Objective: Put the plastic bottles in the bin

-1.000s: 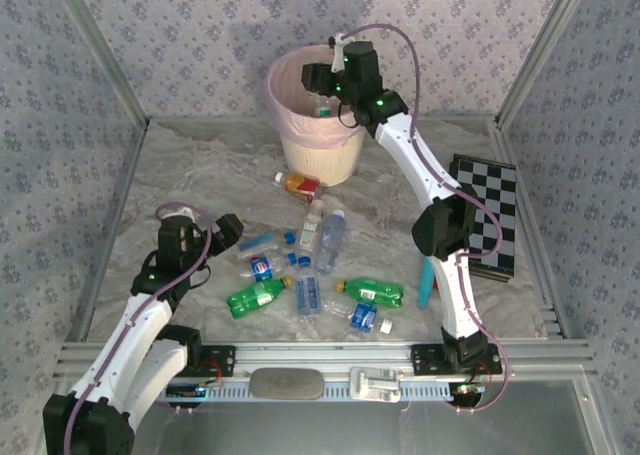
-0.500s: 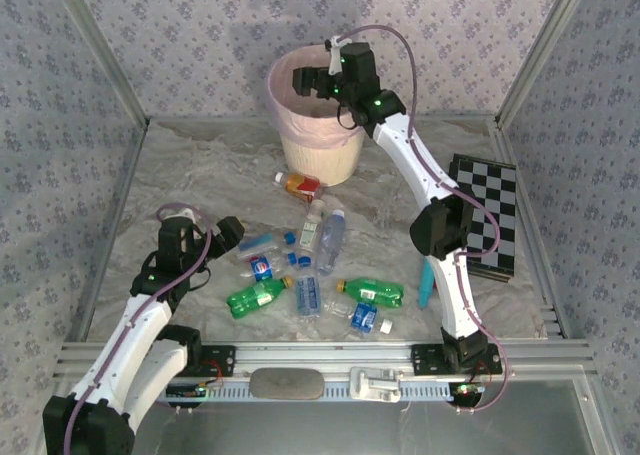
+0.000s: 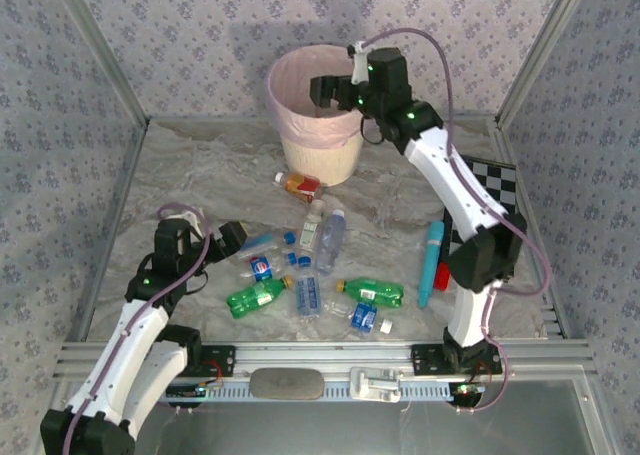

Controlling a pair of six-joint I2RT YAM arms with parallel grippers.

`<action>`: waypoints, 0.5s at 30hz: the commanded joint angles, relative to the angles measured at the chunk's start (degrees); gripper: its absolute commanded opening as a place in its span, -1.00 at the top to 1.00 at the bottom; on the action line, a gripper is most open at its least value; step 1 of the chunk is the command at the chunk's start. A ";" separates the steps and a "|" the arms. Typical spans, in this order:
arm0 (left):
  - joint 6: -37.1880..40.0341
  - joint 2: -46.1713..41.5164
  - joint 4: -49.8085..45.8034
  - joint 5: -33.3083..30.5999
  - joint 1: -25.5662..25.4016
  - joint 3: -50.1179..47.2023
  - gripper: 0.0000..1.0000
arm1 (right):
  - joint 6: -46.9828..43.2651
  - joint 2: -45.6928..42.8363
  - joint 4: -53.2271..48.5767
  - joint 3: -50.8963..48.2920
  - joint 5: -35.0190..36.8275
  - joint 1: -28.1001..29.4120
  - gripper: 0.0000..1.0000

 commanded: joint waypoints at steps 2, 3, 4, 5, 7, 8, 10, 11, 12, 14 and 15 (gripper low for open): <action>4.60 -2.50 -5.49 3.52 -1.92 3.40 -1.00 | 1.17 -8.75 3.90 -12.87 -0.95 0.30 -1.00; 5.14 -3.04 -6.43 3.63 -2.92 3.48 -0.99 | 1.39 -11.02 4.54 -16.05 -0.72 0.34 -0.99; 5.54 -3.31 -7.23 3.51 -3.87 3.57 -0.99 | 1.83 -12.81 5.31 -19.21 -0.55 0.40 -0.99; 5.57 -3.45 -8.01 3.53 -5.19 3.54 -0.98 | 2.49 -14.83 6.13 -22.31 -0.26 0.37 -1.00; 5.44 -3.38 -9.21 3.53 -7.69 3.33 -0.97 | 3.78 -17.91 7.14 -28.12 0.15 0.38 -1.00; 5.26 -3.21 -9.74 3.45 -9.11 3.25 -0.96 | 4.45 -19.59 7.40 -31.10 0.56 0.47 -0.99; 5.13 -2.80 -10.83 2.73 -11.82 3.15 -0.95 | 5.74 -22.03 7.66 -35.75 1.23 0.36 -0.99; 5.14 -2.55 -11.42 1.90 -13.21 3.15 -0.94 | 6.32 -23.13 7.59 -37.90 1.61 0.43 -1.00; 5.13 -2.35 -11.93 0.93 -14.74 3.15 -0.93 | 6.79 -24.12 7.21 -39.78 2.18 0.39 -0.99; 4.96 -1.76 -12.21 -0.91 -17.46 3.01 -0.92 | 8.36 -25.68 6.86 -43.12 3.19 0.29 -1.00; 4.87 -1.34 -11.98 -1.72 -18.85 2.89 -0.91 | 9.23 -26.45 6.94 -44.46 3.75 0.18 -0.99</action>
